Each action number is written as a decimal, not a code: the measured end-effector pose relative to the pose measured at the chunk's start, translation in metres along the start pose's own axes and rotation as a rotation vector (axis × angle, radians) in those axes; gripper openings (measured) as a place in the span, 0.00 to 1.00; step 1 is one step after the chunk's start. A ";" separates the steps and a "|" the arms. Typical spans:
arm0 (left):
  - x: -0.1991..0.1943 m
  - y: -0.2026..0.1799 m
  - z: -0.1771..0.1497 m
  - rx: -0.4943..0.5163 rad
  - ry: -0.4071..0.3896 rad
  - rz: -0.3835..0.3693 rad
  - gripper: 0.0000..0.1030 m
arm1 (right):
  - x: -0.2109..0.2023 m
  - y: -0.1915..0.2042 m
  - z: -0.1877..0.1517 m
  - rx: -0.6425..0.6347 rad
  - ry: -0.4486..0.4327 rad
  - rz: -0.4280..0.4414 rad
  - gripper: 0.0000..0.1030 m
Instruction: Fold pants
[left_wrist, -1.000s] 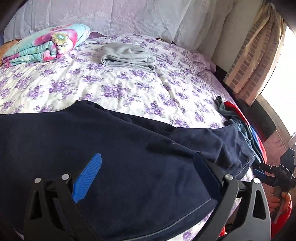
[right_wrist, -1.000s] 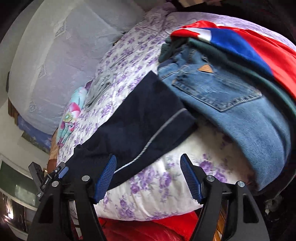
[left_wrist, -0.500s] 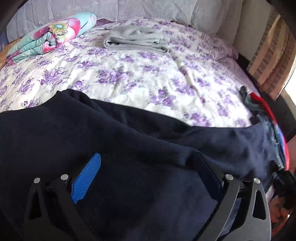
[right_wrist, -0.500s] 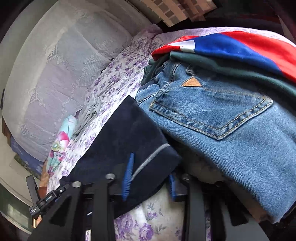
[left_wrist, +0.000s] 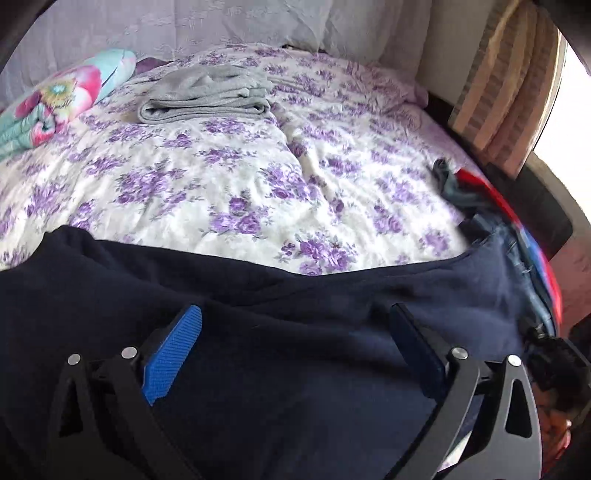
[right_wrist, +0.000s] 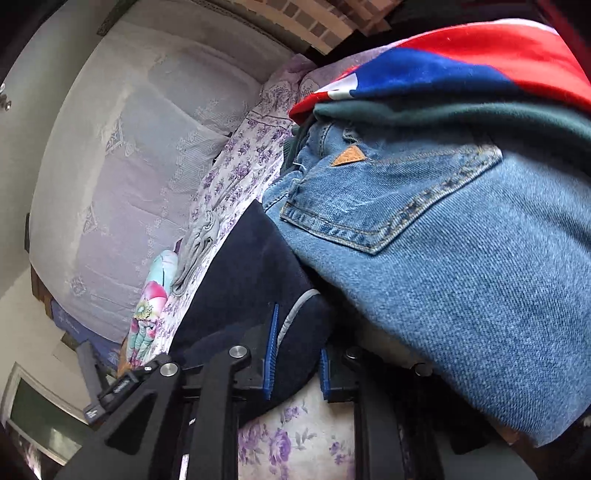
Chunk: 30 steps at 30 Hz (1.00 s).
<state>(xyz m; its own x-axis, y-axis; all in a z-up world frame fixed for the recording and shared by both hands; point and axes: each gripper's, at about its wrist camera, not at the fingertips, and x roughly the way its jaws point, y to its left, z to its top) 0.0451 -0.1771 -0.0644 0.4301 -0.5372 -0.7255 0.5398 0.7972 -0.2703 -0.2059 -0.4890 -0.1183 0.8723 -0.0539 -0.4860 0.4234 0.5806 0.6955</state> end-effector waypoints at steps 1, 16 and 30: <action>-0.010 0.016 -0.003 -0.040 -0.006 0.013 0.96 | 0.001 0.000 0.001 -0.001 0.006 -0.004 0.18; -0.024 0.075 -0.044 -0.060 -0.017 0.107 0.95 | -0.016 0.008 0.016 -0.055 0.024 -0.062 0.34; -0.026 0.076 -0.046 -0.062 -0.027 0.096 0.95 | 0.072 0.098 0.077 -0.532 0.126 -0.186 0.57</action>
<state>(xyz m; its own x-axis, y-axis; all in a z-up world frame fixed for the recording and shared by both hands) 0.0421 -0.0900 -0.0955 0.4975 -0.4637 -0.7332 0.4495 0.8606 -0.2392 -0.0830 -0.4987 -0.0446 0.7451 -0.1164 -0.6568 0.3576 0.9009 0.2461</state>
